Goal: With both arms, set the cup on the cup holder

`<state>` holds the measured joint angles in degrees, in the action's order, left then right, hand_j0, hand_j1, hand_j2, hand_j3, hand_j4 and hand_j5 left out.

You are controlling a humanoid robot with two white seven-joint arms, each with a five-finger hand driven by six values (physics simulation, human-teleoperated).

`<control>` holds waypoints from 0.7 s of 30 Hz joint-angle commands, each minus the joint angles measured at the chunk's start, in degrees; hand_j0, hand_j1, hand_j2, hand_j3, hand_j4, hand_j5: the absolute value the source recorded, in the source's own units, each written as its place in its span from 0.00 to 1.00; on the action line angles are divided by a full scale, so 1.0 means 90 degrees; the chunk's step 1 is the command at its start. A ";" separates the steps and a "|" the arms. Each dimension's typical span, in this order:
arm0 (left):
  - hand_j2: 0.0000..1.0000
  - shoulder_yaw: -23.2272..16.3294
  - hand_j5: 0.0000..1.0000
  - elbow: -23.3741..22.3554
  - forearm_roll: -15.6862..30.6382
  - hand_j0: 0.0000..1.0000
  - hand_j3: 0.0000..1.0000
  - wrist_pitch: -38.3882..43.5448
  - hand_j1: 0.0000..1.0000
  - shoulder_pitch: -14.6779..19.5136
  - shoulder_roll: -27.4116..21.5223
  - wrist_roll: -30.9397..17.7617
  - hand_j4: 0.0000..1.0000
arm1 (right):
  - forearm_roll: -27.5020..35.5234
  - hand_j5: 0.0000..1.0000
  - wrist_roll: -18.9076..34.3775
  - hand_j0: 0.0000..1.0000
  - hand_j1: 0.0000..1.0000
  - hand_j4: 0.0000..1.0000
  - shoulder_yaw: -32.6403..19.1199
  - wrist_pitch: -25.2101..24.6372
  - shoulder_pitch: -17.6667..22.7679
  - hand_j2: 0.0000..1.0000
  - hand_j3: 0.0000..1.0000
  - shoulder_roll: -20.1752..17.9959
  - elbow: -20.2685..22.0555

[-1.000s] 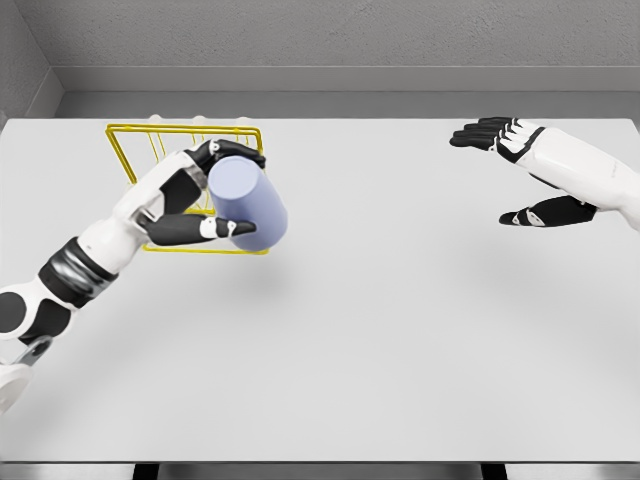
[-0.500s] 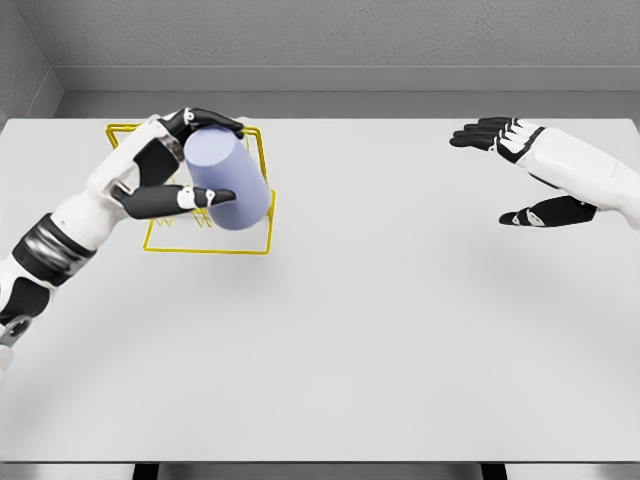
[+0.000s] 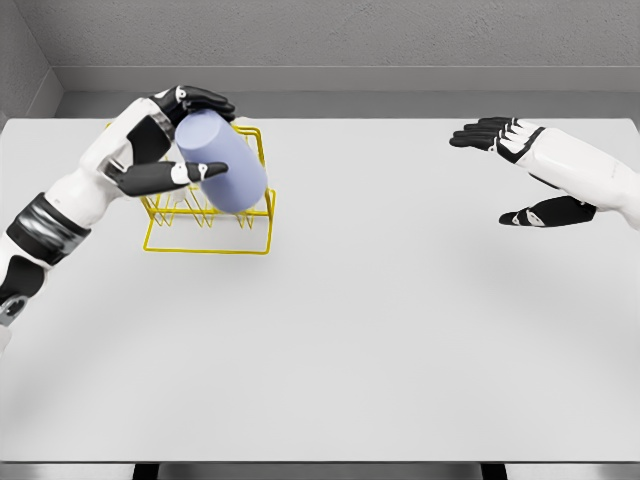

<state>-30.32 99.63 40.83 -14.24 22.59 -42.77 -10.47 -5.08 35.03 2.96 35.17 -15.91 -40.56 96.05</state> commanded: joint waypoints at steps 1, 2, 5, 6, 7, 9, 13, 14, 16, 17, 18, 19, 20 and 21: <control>0.65 0.0010 0.65 -0.0094 0.0024 0.65 0.65 0.0030 0.65 0.0000 -0.0003 0.0001 0.65 | 0.0047 1.00 -0.0004 1.00 1.00 1.00 0.0003 -0.0019 0.0000 1.00 1.00 -0.0005 0.0002; 0.65 0.0019 0.65 -0.0094 0.0024 0.65 0.65 0.0030 0.65 0.0010 -0.0003 0.0001 0.65 | 0.0047 1.00 -0.0004 1.00 1.00 1.00 0.0003 -0.0019 0.0000 1.00 1.00 -0.0005 0.0002; 0.65 0.0020 0.65 -0.0123 0.0024 0.65 0.65 0.0030 0.65 0.0000 -0.0003 0.0001 0.65 | 0.0047 1.00 -0.0004 1.00 1.00 1.00 0.0003 -0.0019 0.0000 1.00 1.00 0.0005 0.0002; 0.65 0.0020 0.65 -0.0153 0.0024 0.65 0.65 0.0030 0.65 0.0010 -0.0003 0.0001 0.65 | 0.0047 1.00 -0.0004 1.00 1.00 1.00 0.0003 -0.0019 0.0000 1.00 1.00 0.0005 0.0002; 0.66 0.0020 0.66 -0.0153 0.0024 0.66 0.66 0.0030 0.66 0.0010 -0.0003 0.0001 0.66 | 0.0047 1.00 -0.0004 1.00 1.00 1.00 0.0003 -0.0019 0.0000 1.00 1.00 0.0005 0.0002; 0.85 0.0020 0.85 -0.0153 0.0004 0.85 0.85 0.0049 0.85 0.0010 -0.0003 -0.0009 0.85 | 0.0047 1.00 -0.0004 1.00 1.00 1.00 0.0003 -0.0019 0.0000 1.00 1.00 0.0005 0.0002; 1.00 0.0020 1.00 -0.0153 -0.0025 1.00 1.00 0.0049 1.00 0.0010 -0.0003 0.0001 1.00 | 0.0047 1.00 -0.0004 1.00 1.00 1.00 0.0003 -0.0019 0.0000 1.00 1.00 0.0005 0.0002; 1.00 0.0020 1.00 -0.0153 -0.0035 1.00 1.00 0.0059 1.00 0.0029 -0.0003 0.0001 1.00 | 0.0047 1.00 -0.0004 1.00 1.00 1.00 0.0003 -0.0019 0.0000 1.00 1.00 0.0005 0.0002; 1.00 0.0020 1.00 -0.0153 -0.0035 1.00 1.00 0.0176 1.00 0.0058 -0.0003 -0.0009 1.00 | 0.0047 1.00 -0.0004 1.00 1.00 1.00 0.0003 -0.0019 0.0000 1.00 1.00 -0.0005 0.0002; 1.00 0.0020 1.00 -0.0153 -0.0045 1.00 1.00 0.0176 1.00 0.0088 -0.0003 0.0001 1.00 | 0.0047 1.00 -0.0004 1.00 1.00 1.00 0.0003 -0.0019 0.0000 1.00 1.00 -0.0005 0.0002; 1.00 0.0020 1.00 -0.0153 -0.0035 1.00 1.00 0.0176 1.00 0.0098 -0.0003 -0.0009 1.00 | 0.0047 1.00 -0.0004 1.00 1.00 1.00 0.0003 -0.0019 0.0000 1.00 1.00 -0.0005 0.0002; 1.00 0.0020 1.00 -0.0153 -0.0045 1.00 1.00 0.0186 1.00 0.0117 -0.0003 0.0001 1.00 | 0.0047 1.00 -0.0004 1.00 1.00 1.00 0.0003 -0.0019 0.0000 1.00 1.00 -0.0005 0.0002; 1.00 0.0020 1.00 -0.0153 -0.0045 1.00 1.00 0.0195 1.00 0.0137 0.0006 -0.0009 1.00 | 0.0047 1.00 -0.0004 1.00 1.00 1.00 0.0003 -0.0019 0.0000 1.00 1.00 -0.0005 0.0002; 1.00 0.0020 1.00 -0.0153 -0.0045 1.00 1.00 0.0254 1.00 0.0166 0.0006 -0.0009 1.00 | 0.0047 1.00 -0.0004 1.00 1.00 1.00 0.0003 -0.0019 0.0000 1.00 1.00 -0.0005 0.0002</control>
<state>-30.15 98.26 40.28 -12.48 24.26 -42.70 -10.50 -5.08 35.03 2.99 35.18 -15.91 -40.55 96.05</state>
